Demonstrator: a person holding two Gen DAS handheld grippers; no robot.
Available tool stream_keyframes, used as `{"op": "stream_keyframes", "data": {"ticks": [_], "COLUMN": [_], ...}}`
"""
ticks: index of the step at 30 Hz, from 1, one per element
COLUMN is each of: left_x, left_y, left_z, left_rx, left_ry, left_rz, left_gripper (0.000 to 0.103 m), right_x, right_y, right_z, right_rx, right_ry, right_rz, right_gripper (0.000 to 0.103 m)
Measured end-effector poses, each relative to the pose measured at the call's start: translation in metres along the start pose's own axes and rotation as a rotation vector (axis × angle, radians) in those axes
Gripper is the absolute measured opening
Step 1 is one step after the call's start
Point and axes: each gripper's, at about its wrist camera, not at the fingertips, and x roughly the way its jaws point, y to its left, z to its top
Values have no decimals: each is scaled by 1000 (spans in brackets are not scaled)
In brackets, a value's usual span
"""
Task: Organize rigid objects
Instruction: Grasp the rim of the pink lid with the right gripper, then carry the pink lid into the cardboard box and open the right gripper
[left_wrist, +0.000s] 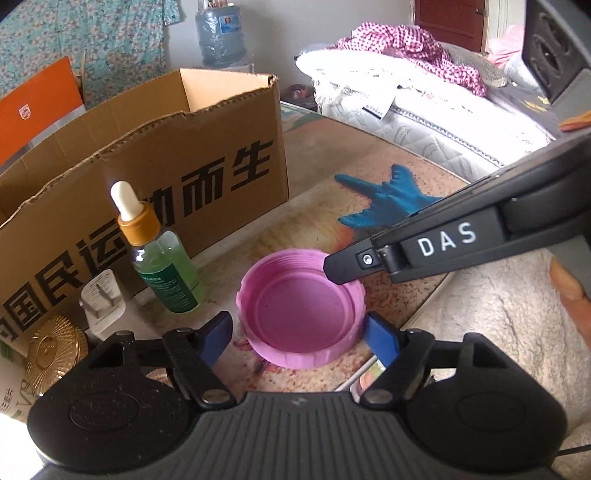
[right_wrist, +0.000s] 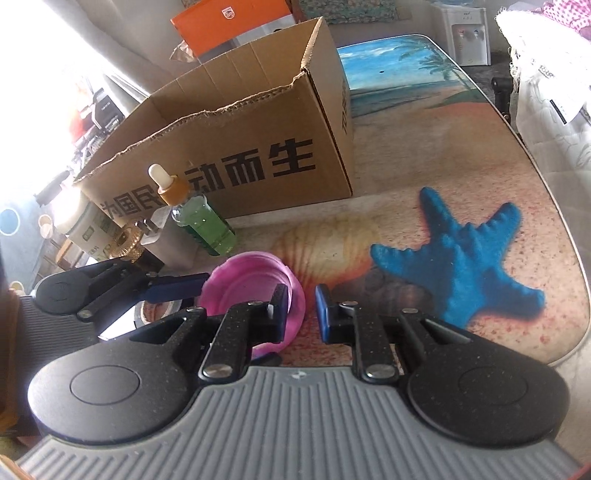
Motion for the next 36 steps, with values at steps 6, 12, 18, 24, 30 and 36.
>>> {"op": "stream_keyframes", "data": {"ticks": [6,12,18,24,30,36], "left_x": [6,7,-1,-24,-65,-106], "left_y": [1,-1,-5,-6,-1,22], "left_z": [5,8,9,16,35,65], "left_rx": [-3,-5,5,13,14,6], "left_ry": [1,-2,-20,-74,-183,-275], "left_rz": [-17,-31,-24,-9,28,109], "left_gripper": [80,75,75,75,75,75], "right_x": [6,10,3,-18,-56,-83], "right_y": [-2,-2,3,11,32,63], "right_z": [0,0,-2,0,16,55], "right_rx": [5,18,16,13,-48,-160], "right_ry": [18,17,-3,-57,-176,-285], "right_rz": [4,19,8,11,15,61], "right_gripper": [16,15,15,16,16,16]}}
